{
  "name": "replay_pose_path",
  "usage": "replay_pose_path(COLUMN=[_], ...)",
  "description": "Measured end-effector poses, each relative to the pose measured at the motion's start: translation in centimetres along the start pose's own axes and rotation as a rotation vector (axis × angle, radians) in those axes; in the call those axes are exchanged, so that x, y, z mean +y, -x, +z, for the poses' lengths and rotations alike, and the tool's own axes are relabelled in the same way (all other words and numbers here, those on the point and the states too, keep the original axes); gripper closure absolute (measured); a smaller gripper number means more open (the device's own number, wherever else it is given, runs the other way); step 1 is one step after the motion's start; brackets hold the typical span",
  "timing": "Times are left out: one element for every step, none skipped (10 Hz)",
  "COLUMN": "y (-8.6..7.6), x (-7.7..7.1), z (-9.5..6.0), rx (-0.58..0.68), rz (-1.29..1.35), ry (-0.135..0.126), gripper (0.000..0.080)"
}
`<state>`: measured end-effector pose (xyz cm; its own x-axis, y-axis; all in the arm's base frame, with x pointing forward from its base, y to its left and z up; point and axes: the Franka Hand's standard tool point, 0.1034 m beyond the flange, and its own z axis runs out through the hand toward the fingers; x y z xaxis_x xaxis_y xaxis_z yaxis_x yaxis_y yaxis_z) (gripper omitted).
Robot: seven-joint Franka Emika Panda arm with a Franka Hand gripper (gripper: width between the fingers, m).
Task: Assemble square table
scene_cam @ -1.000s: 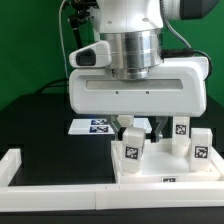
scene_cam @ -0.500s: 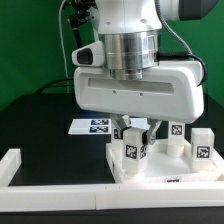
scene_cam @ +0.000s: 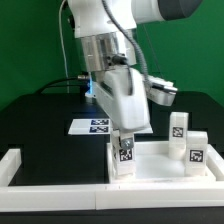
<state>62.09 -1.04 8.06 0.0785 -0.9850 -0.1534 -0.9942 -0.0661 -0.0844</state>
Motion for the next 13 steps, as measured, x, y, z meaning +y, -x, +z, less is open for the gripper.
replay_pose_path(y=[0.2,0.6,0.6,0.5,0.7,1.5,1.8,2.0,1.7,1.6,1.6,1.4,0.9], x=[-0.1,-0.2,-0.2,-0.2,-0.2,-0.3,-0.2,-0.3,-0.3,-0.3,-0.3,-0.3,-0.3], z=[0.1,0.2,0.2,0.2,0.2,0.3,0.4,0.3,0.3,0.3,0.3,0.3,0.3], rx=[-0.012,-0.01,-0.009,-0.009,-0.001,0.037,0.055,0.082,0.082,0.083,0.082,0.082,0.089], rz=[0.056,0.117,0.118,0.108,0.059,-0.053,-0.219,-0.4,-0.446,-0.529,-0.607,-0.69,-0.844], ry=[-0.012,-0.013,-0.013,-0.013,-0.009,0.001,0.019,0.041,0.041,0.047,0.05,0.054,0.058], gripper=[0.0506,0.0506,0.05,0.05,0.0307,0.0187,0.0187,0.0156,0.0151,0.0151,0.0151,0.0151,0.0151])
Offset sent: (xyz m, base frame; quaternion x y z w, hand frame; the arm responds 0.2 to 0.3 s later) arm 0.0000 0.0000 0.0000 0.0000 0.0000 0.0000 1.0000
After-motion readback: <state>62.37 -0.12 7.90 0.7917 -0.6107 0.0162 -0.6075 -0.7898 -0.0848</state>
